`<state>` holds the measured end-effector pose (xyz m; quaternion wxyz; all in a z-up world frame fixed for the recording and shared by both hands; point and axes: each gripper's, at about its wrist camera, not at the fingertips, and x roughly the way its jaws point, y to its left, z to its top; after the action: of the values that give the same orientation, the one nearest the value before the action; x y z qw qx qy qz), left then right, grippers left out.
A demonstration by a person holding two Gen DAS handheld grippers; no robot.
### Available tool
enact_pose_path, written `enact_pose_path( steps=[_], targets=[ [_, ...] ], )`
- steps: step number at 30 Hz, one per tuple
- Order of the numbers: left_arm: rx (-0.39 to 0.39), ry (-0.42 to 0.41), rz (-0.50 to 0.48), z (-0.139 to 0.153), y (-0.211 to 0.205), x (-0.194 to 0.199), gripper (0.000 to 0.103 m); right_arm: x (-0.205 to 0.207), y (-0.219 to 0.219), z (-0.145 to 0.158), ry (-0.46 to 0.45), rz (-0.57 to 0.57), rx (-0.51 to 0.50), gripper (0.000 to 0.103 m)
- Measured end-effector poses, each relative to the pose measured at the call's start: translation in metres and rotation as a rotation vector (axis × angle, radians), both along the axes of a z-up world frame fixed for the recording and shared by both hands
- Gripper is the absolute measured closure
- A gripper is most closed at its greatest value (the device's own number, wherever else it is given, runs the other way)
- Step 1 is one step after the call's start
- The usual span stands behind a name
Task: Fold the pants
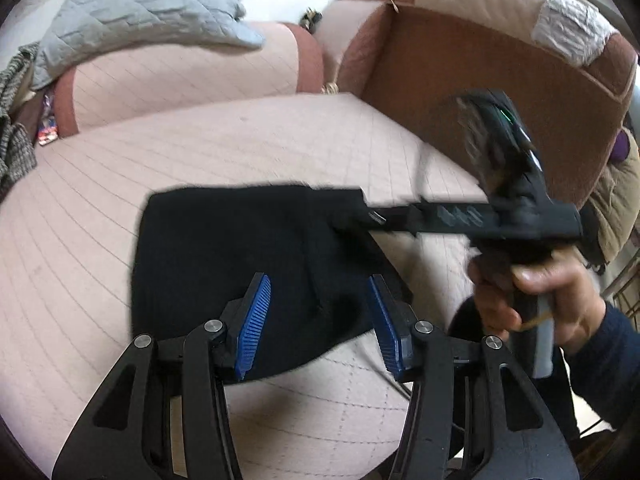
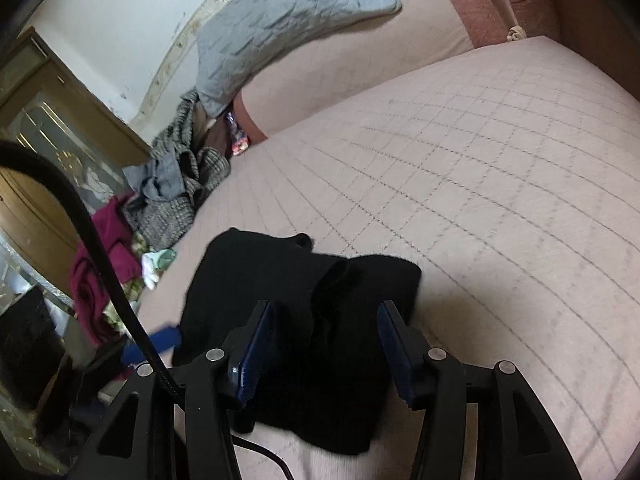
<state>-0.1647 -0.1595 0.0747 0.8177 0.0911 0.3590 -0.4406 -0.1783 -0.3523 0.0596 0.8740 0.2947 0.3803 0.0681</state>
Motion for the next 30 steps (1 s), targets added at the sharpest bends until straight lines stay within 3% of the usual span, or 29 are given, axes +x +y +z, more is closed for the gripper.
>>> enact_pose_path(
  steps=[1,2,3,4,7,11,14,19,22,24,26,30],
  targets=[
    [0.005,0.018,0.001,-0.007,-0.004,0.000,0.053,0.004,-0.001,-0.003,0.003,-0.005,0.005,0.052],
    [0.004,0.034,0.003,-0.011,-0.006,0.001,0.053,0.008,0.000,-0.004,-0.011,-0.009,0.016,0.060],
    [0.000,0.063,0.006,-0.017,-0.008,0.002,0.053,0.011,0.001,-0.003,-0.035,-0.002,0.023,0.071],
    [-0.008,0.088,0.012,-0.022,-0.011,0.004,0.053,0.013,0.002,-0.002,-0.057,0.019,0.032,0.094],
    [-0.042,0.108,0.014,-0.023,-0.017,0.005,0.053,0.014,0.004,0.008,-0.088,0.033,0.007,0.097],
    [-0.097,0.171,-0.018,-0.020,-0.027,0.010,0.053,0.009,-0.008,0.022,-0.113,0.008,-0.011,0.098],
    [-0.095,0.183,-0.019,-0.019,-0.035,0.016,0.053,0.010,-0.019,0.025,-0.105,-0.017,-0.039,0.098],
    [-0.071,0.138,-0.006,-0.008,-0.028,0.017,0.053,0.028,-0.011,-0.002,0.007,-0.031,-0.171,0.098],
    [-0.062,0.087,0.011,0.004,-0.015,0.015,0.053,0.028,-0.012,-0.006,0.015,-0.050,-0.163,0.098],
    [-0.056,0.057,0.026,0.007,-0.010,0.017,0.053,0.022,-0.018,-0.002,0.010,-0.063,-0.124,0.090],
    [-0.044,0.021,0.052,0.011,0.000,0.020,0.053,0.010,-0.026,0.005,0.013,-0.093,-0.103,0.071],
    [-0.039,0.000,0.129,0.010,0.022,0.032,0.053,-0.019,-0.029,0.018,-0.014,-0.086,-0.077,0.069]
  ],
)
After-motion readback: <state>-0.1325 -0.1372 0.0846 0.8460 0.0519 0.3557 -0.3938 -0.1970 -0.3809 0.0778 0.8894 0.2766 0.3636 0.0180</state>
